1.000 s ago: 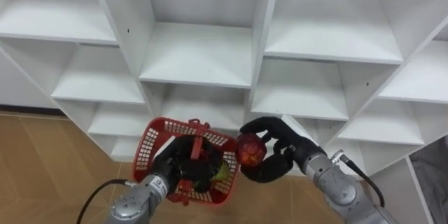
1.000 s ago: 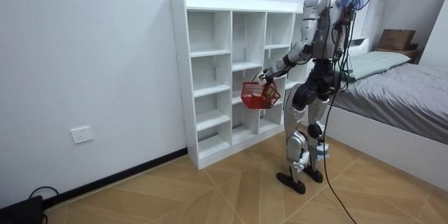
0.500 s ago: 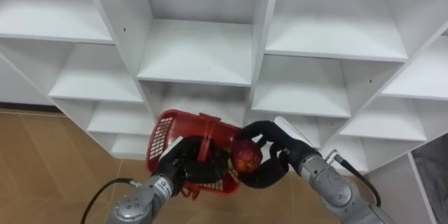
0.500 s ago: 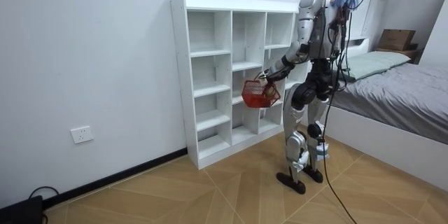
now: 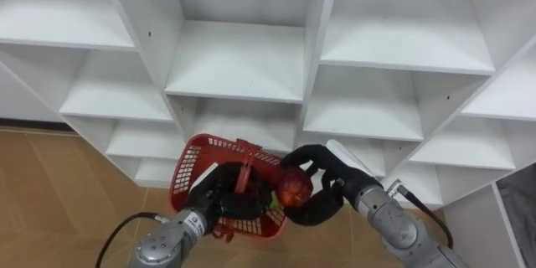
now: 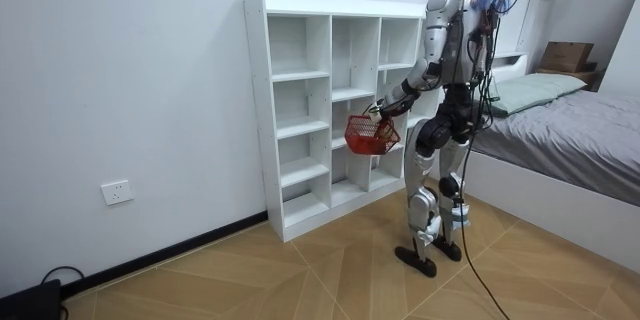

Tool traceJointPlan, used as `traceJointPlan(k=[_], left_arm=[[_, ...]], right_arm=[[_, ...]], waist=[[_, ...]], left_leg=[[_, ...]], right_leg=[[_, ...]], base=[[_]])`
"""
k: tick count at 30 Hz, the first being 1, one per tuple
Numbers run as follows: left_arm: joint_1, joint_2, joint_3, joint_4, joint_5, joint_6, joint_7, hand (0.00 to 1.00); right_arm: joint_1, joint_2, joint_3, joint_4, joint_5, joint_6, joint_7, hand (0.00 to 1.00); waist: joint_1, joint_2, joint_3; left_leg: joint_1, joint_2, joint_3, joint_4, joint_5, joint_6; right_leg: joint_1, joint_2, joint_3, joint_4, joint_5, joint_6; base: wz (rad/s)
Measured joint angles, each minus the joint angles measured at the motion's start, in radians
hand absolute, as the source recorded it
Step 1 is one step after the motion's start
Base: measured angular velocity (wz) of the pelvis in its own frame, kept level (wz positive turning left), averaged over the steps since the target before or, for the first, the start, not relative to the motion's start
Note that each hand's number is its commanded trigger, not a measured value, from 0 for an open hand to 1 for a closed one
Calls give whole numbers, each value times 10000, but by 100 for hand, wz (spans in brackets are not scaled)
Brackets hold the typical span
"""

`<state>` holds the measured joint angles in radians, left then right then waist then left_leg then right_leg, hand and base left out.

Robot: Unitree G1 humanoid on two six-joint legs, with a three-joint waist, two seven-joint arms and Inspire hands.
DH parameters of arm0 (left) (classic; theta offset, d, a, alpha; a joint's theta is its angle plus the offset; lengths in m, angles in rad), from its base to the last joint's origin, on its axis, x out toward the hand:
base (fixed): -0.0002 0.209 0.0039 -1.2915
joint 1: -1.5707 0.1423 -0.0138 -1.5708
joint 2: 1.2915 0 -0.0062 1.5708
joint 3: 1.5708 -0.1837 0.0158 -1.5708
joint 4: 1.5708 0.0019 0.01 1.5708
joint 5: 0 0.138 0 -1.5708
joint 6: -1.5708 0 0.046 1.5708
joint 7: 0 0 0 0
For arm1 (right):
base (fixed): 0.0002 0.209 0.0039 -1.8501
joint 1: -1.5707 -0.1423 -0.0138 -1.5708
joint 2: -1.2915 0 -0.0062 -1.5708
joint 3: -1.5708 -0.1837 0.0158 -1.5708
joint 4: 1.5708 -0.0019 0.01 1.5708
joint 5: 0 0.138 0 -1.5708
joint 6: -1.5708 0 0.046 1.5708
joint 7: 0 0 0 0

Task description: Collect fruits from the closet

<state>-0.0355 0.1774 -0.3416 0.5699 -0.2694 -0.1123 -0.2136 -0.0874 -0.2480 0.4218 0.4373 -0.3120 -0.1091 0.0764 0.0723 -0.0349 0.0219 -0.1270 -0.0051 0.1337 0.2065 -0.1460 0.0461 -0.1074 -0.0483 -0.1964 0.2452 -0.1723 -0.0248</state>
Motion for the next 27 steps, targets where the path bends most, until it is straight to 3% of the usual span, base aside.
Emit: traceJointPlan(k=[8,14,27], left_arm=[[0,41,3,-5,15,0,0,100],[-3,30,18,-16,-7,0,1,100],[-112,-20,31,-254,-35,-3,-132,100]], right_arm=[[-1,66,-15,40,-80,0,-44,100],[-6,73,-14,36,-134,0,-105,100],[-32,74,-6,40,-919,-29,-195,100]], waist=[[-77,-17,15],[-98,14,30],[-100,189,42]], left_leg=[[-28,0,0,13,-9,-1],[-144,82,-4,351,-211,-16],[-201,127,-8,565,-267,-11]], right_leg=[[-10,-1,-11,-22,-1,1],[11,56,-10,-17,-1,2],[8,72,-14,107,-1,0]], base=[[0],[-1],[0]])
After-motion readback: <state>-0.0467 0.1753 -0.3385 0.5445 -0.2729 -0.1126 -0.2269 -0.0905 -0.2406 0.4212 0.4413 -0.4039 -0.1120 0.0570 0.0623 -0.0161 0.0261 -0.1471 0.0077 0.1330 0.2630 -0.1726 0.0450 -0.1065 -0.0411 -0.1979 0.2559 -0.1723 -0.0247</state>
